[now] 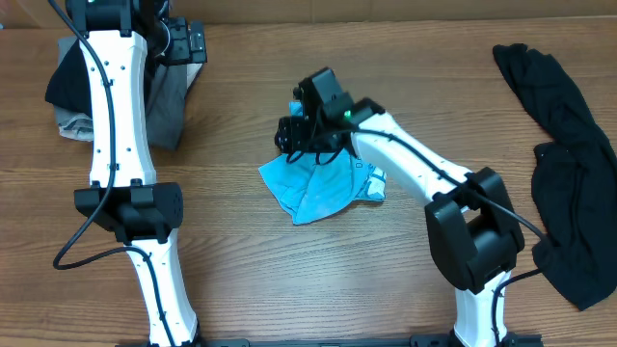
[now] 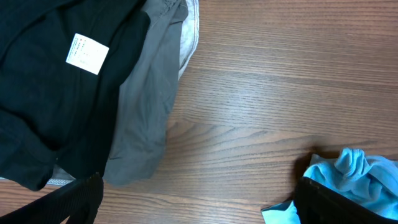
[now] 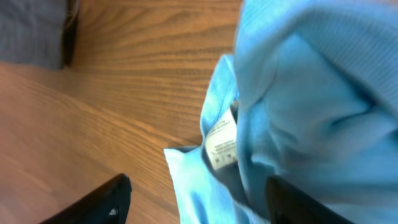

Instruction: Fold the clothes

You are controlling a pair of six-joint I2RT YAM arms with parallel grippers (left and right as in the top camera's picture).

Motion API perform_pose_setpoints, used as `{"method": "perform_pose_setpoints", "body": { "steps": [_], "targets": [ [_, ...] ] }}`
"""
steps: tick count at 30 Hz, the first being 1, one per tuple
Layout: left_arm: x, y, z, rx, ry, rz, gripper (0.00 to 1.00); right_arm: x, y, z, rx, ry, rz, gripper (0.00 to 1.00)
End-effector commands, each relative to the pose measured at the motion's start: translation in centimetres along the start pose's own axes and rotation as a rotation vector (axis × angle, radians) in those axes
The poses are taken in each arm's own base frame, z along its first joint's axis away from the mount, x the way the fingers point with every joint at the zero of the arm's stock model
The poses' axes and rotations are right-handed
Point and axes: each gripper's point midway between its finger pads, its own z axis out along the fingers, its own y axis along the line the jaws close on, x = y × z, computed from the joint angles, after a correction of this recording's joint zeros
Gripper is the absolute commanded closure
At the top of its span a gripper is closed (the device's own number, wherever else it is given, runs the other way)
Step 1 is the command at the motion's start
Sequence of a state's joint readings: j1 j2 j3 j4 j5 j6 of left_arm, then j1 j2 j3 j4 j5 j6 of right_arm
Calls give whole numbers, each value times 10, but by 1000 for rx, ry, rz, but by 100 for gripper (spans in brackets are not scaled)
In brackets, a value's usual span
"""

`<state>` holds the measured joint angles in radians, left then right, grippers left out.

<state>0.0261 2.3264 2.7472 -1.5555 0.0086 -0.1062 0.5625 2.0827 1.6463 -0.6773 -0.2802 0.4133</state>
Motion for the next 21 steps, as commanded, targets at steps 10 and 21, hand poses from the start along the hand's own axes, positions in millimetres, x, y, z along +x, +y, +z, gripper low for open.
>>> {"method": "perform_pose_setpoints", "body": {
  "steps": [10, 21],
  "targets": [
    [-1, -6, 0, 15, -4, -6, 0, 12, -15, -41, 105, 94, -167, 28],
    [-1, -6, 0, 16, -3, -6, 0, 30, -41, -3, 228, 112, -234, 35]
  ]
}}
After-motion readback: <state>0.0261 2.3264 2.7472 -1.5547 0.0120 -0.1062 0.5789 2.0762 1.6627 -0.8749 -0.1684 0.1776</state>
